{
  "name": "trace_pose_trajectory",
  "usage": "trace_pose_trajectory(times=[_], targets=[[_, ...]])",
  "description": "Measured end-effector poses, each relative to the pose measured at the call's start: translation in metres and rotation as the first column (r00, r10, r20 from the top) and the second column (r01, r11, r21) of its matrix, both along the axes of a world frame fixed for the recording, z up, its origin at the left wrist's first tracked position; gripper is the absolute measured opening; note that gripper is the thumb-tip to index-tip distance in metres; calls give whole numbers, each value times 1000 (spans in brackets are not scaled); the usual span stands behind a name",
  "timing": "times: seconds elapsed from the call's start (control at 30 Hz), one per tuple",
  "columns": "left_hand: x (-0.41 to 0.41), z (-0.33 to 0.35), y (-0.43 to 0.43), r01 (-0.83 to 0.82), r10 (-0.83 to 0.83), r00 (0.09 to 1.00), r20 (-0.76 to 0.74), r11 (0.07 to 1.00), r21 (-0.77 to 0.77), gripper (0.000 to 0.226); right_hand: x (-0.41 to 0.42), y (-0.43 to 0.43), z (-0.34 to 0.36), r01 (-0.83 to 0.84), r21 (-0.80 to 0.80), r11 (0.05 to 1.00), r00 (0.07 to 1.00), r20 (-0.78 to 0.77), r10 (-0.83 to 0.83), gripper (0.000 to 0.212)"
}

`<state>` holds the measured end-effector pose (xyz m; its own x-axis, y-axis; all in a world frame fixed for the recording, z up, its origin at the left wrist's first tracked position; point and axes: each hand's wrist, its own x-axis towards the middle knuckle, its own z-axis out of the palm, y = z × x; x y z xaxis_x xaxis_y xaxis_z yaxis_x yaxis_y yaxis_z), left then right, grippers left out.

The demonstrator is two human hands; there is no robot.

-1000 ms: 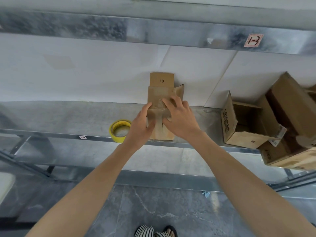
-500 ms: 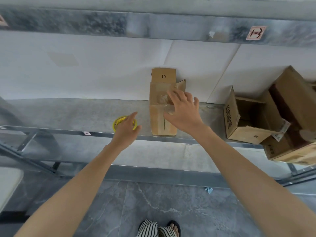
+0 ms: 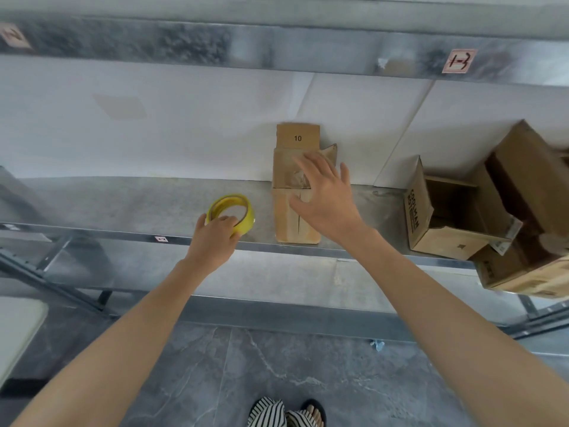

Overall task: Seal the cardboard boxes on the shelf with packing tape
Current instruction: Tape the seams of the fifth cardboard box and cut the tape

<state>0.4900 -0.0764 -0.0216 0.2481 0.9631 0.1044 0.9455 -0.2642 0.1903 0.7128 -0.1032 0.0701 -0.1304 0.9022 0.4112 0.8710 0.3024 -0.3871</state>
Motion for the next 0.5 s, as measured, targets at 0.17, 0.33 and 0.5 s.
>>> trace_pose_trajectory(times=[0.17,0.33,0.5], targets=[[8,60,-7,77,-104,986,132,978,192,10,-19,4,16,-129,-16,992,986,-105,126,54],[14,95,-19,153,-217,950,226,951,270,7,-28,7,25,-213,-237,948,934,-333,127,58],[21,113,-27,172,-260,916,304,942,289,16,-35,5,34,-227,-151,962,857,-500,124,21]])
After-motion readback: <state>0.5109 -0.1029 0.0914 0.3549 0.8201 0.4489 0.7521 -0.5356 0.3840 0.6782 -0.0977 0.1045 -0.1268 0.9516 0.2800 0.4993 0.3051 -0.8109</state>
